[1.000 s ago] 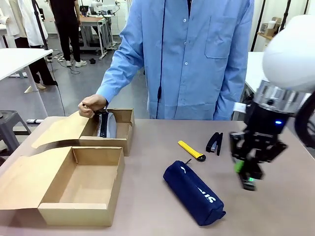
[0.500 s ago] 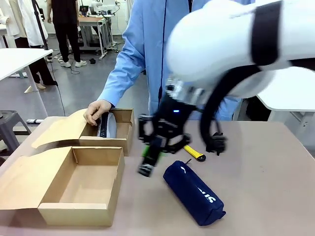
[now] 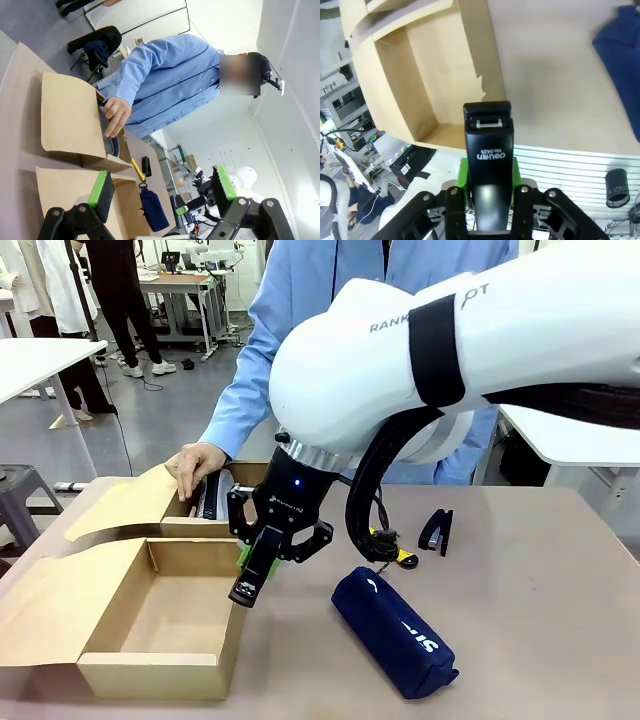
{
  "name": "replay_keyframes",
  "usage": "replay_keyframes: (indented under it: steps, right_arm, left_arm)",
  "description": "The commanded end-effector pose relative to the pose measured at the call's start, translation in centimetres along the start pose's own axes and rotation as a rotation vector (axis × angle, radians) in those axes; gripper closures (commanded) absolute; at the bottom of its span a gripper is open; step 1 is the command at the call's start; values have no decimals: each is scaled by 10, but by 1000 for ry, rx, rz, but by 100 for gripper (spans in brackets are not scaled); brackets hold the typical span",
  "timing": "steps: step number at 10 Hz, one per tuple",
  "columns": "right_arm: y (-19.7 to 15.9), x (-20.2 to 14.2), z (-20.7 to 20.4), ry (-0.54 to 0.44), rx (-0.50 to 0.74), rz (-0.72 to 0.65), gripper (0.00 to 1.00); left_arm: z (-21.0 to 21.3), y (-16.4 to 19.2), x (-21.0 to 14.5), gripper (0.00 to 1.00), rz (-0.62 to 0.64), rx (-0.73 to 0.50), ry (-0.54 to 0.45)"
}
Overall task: Place items inside the box.
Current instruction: Pick up a Pencil pouch or Stapler and place it inside the Mailer Box closest to the robot.
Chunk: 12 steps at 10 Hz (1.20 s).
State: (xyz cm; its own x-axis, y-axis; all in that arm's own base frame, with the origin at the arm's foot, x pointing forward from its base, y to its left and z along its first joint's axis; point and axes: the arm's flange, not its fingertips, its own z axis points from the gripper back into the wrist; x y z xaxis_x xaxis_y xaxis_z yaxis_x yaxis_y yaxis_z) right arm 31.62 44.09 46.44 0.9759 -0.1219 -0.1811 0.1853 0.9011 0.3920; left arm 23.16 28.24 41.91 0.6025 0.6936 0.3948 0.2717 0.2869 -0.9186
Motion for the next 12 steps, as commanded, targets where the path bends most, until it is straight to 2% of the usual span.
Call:
replay_keyframes:
  steps: [1,3,4,6,8,11,12]
  right_arm:
    - [-2,3,-7,10,-11,-5,63]
    - [45,12,-26,-7,-45,155,63]
    - [71,21,-41,-8,-91,173,63]
    - [98,30,-67,33,-150,201,63]
    - [108,38,-87,14,-223,146,63]
    - [107,38,-92,11,-231,92,63]
    - [105,39,-93,26,-242,93,11]
  left_arm:
    - [-1,-1,1,0,-25,-17,-13]
    - [-1,-1,1,0,-25,-17,-13]
    - [-1,-1,1,0,-25,-17,-13]
    - [-1,-1,1,0,-25,-17,-13]
    - [-1,-1,1,0,-25,-17,-13]
    - [-1,-1,1,0,-25,-17,-13]
    - [-1,-1,1,0,-25,-17,-13]
